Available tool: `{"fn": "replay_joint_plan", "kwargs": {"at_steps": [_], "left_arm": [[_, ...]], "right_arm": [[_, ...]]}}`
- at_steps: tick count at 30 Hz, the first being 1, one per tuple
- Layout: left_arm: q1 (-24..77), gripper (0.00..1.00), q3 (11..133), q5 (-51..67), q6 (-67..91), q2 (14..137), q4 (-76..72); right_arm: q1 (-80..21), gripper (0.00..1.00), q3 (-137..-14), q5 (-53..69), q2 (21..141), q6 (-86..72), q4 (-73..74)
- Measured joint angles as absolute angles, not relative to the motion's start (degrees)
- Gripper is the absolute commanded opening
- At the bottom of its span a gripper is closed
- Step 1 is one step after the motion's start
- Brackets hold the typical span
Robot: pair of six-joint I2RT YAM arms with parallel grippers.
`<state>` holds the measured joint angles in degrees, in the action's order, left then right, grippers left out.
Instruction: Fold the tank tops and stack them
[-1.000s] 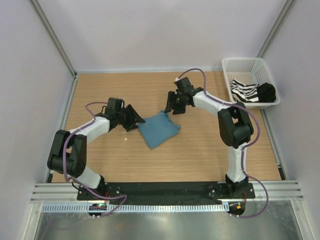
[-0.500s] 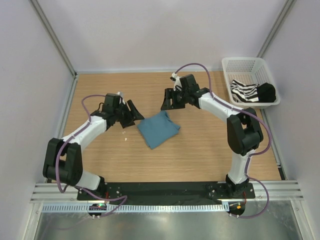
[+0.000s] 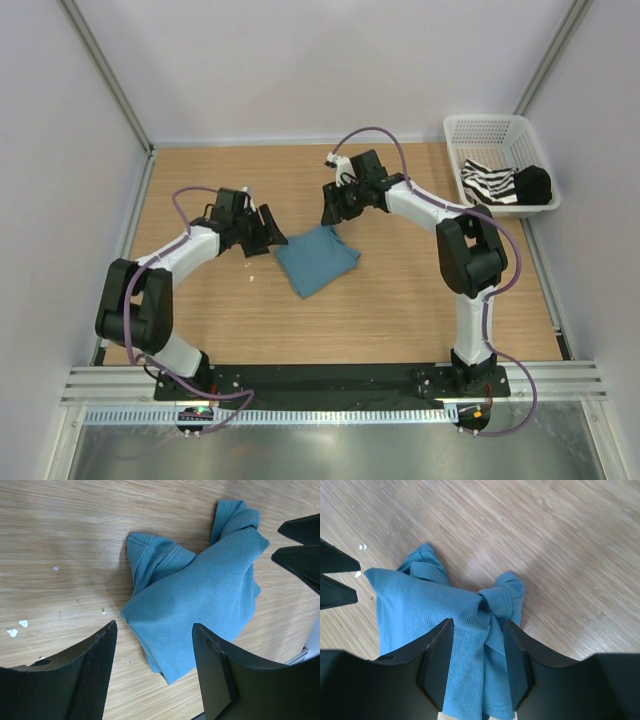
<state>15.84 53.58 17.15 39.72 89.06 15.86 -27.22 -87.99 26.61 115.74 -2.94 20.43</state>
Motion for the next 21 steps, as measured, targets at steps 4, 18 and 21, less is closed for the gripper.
{"fn": "replay_joint_plan", "kwargs": {"at_steps": [4,18,21], "left_arm": [[15.8,0.61,53.6,17.6,39.7,90.3,14.2],[15.9,0.06,53.6,20.7,40.0,94.1,10.5],[16.1,0.0,53.6,21.0,39.9,94.1,9.8]], "right_arm": [[-27.9,0.46,-88.3,26.8,117.1,-2.7,21.0],[-28.4,0.01,-90.3,27.9,119.2,-3.0,22.7],[-28.4,0.01,-88.2,27.1,117.4,-3.5,22.3]]}}
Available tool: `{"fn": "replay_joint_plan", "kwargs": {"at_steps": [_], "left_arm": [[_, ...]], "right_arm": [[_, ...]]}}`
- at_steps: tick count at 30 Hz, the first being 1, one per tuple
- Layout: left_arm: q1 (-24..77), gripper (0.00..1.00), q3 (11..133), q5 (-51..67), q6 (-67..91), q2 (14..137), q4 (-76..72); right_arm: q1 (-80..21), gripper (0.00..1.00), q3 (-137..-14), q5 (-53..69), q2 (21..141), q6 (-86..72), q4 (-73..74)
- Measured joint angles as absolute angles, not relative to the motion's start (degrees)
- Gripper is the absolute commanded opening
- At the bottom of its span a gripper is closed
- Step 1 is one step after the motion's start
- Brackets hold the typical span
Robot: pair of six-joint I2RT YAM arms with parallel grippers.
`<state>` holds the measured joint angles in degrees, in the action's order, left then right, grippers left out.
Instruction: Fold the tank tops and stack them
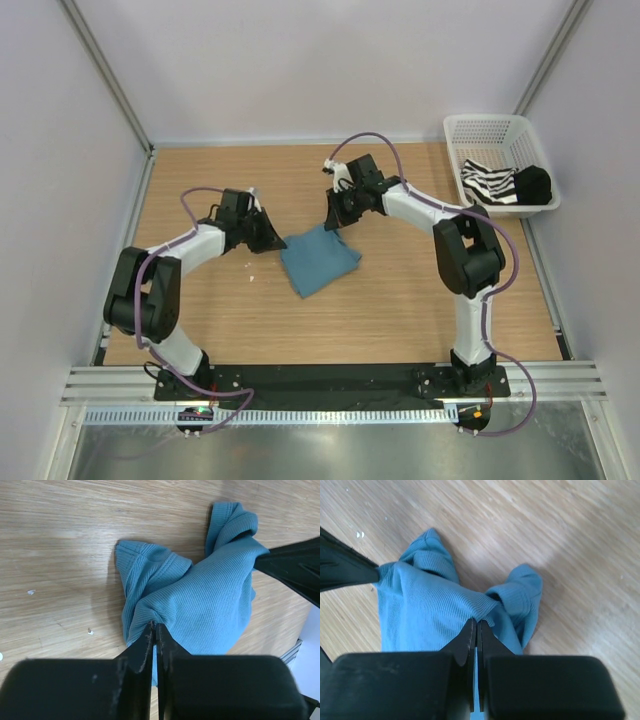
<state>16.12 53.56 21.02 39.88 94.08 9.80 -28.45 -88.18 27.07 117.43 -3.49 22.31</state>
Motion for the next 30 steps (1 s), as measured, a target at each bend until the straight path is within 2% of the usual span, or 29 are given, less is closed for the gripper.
{"fn": "replay_joint_plan", "kwargs": {"at_steps": [8,18,30], "left_arm": [[16.5,0.0,53.2,21.0,39.9,91.8,9.6],[16.5,0.0,53.4,20.5,40.0,90.8,9.6],[16.1,0.0,62.1,21.0,40.0,103.8,6.3]], "right_arm": [[-28.4,0.01,-83.8,24.6,109.4,-4.9,22.1],[-28.4,0.01,-83.7,19.6,108.7,-5.9,22.4],[-25.1,0.01,-84.8,13.2,114.6,-9.8,21.5]]}}
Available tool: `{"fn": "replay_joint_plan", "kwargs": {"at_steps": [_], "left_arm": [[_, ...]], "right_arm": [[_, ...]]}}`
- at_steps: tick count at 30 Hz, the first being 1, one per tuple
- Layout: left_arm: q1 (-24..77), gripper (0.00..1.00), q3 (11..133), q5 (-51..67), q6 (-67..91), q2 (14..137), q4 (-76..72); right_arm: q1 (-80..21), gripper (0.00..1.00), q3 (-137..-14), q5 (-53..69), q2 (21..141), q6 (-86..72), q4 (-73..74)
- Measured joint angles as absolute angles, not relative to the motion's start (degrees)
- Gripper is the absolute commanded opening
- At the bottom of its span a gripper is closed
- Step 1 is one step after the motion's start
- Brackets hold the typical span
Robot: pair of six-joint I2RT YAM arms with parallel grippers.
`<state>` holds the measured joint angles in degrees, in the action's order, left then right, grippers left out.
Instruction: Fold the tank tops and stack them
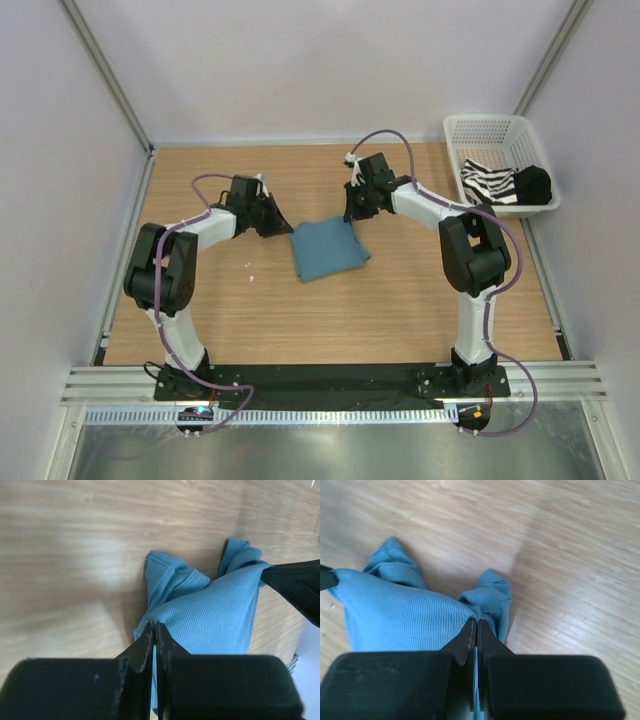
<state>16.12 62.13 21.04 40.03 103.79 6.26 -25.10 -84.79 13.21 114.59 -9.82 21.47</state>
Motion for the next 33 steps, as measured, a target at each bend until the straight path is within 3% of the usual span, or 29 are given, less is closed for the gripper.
{"fn": "replay_joint_plan", "kwargs": {"at_steps": [4,6,7,8,9,11,13,19,26,33], "left_arm": [[15.9,0.05,67.4,22.1,40.0,109.2,5.7],[15.9,0.15,70.6,22.8,40.0,112.0,5.5],[15.9,0.22,72.1,23.2,39.9,113.3,5.3],[15.9,0.31,73.3,23.6,39.7,114.2,5.2],[15.9,0.47,74.3,23.9,39.6,114.9,5.2],[15.9,0.55,75.5,24.4,39.7,115.3,5.0],[15.9,0.59,75.8,24.5,39.8,114.9,4.7],[16.1,0.58,71.6,23.2,40.6,108.1,5.5],[20.6,0.54,66.7,20.4,43.2,95.1,7.0],[27.4,0.51,70.7,23.0,44.2,102.4,7.5]], "right_arm": [[-24.1,0.01,-85.2,11.1,117.6,-11.8,20.0],[-23.8,0.03,-85.2,9.7,118.4,-12.8,19.5],[-23.7,0.08,-85.2,8.9,118.5,-13.3,19.4],[-23.6,0.26,-85.2,8.1,118.5,-13.9,19.3],[-23.6,0.36,-85.2,7.5,118.5,-14.4,19.0],[-23.5,0.53,-84.7,6.2,118.2,-15.1,17.8],[-23.5,0.55,-82.6,5.0,116.7,-15.5,16.7],[-23.4,0.57,-76.7,3.8,108.3,-17.3,16.6],[-23.4,0.45,-69.6,9.2,96.7,-19.4,12.4],[-23.3,0.38,-62.0,9.5,92.3,-21.3,10.8]]}}
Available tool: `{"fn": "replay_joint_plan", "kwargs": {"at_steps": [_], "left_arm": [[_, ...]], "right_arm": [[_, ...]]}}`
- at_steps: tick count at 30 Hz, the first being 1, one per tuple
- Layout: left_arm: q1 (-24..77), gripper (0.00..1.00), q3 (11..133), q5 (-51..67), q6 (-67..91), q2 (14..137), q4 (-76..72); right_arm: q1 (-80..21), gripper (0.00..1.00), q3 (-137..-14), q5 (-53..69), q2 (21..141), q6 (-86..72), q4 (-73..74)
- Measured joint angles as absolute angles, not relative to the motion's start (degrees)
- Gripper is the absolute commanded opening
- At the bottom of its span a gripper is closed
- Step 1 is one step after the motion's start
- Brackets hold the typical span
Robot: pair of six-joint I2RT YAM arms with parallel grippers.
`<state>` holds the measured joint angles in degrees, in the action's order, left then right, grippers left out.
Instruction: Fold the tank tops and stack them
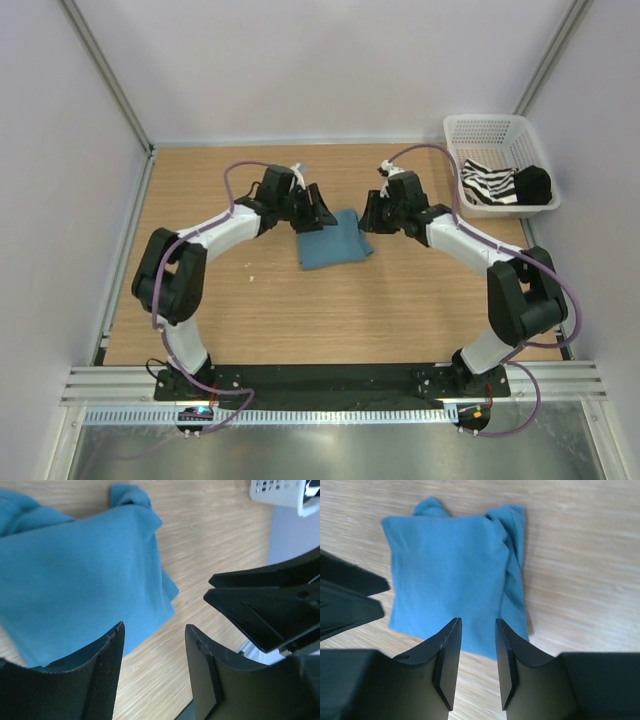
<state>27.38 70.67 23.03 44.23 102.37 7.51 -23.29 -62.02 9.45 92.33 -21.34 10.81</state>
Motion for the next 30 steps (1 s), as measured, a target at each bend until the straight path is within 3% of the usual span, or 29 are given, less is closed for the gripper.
{"fn": "replay_joint_plan", "kwargs": {"at_steps": [6,17,30], "left_arm": [[28.7,0.46,72.0,29.7,49.5,109.9,1.8],[28.8,0.44,70.3,34.5,58.8,117.5,-11.2],[19.5,0.43,57.4,41.5,70.1,122.8,-38.7]], "right_arm": [[-22.3,0.26,-54.7,4.2,82.8,-23.4,10.8],[-21.3,0.17,-48.5,-5.6,70.0,-24.4,10.3],[-11.9,0.13,-47.1,2.1,69.8,-28.2,10.2]]}}
